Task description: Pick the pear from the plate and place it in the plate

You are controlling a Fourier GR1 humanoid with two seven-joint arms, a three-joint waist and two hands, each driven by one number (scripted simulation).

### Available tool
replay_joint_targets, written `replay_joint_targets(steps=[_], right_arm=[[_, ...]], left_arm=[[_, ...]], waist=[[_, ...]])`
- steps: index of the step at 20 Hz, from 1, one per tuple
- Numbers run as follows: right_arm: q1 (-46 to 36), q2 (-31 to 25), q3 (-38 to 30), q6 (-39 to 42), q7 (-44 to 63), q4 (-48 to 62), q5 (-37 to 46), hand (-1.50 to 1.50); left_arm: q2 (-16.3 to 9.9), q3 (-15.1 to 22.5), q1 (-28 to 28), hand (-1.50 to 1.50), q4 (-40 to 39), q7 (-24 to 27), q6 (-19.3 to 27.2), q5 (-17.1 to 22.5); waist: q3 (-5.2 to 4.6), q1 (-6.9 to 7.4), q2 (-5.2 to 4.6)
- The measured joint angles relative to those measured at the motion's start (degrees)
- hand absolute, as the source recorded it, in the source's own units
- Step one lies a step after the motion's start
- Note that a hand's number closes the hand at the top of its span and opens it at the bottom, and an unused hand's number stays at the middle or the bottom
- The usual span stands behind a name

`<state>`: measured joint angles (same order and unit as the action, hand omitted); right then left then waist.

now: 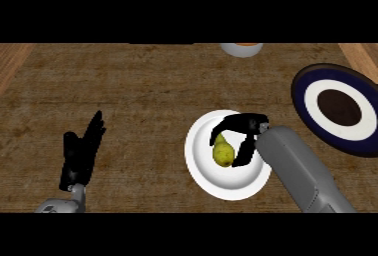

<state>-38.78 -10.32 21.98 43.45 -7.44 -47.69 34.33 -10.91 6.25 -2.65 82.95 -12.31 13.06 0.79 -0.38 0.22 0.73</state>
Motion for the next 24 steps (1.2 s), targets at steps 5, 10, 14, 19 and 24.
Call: replay_joint_targets(steps=[5, 10, 14, 19, 24], right_arm=[[-1.13, 0.21, -0.76, -3.71, -5.56, 2.46, 3.49, 1.5], [-1.52, 1.39, -2.57, -9.26, -6.79, 3.61, 6.47, 1.5], [0.04, -1.22, -4.87, -21.0, -3.73, 1.48, 9.73, 1.5], [3.36, -6.05, -7.78, -39.21, 1.34, -4.36, 15.53, 1.5], [9.6, -9.03, -10.41, -50.62, 3.26, -14.96, 17.61, 1.5]], left_arm=[[0.15, -0.79, 0.59, 0.0, 0.94, -0.08, -0.83, -0.49], [0.16, -2.12, 0.07, 0.0, 0.29, 0.25, -2.18, -0.34], [0.02, -2.64, 0.23, 0.0, 0.59, -0.43, -1.92, -0.32], [0.38, -2.72, 1.66, 0.0, 0.96, -0.12, -1.1, -0.69], [0.38, -2.84, 2.77, 0.0, 1.93, -0.51, -1.06, -0.65]], waist=[[0.12, 0.25, -0.11], [0.26, 0.29, -0.21], [0.37, -0.49, -0.32], [0.4, -2.11, 0.0], [0.38, -2.29, 0.0]])
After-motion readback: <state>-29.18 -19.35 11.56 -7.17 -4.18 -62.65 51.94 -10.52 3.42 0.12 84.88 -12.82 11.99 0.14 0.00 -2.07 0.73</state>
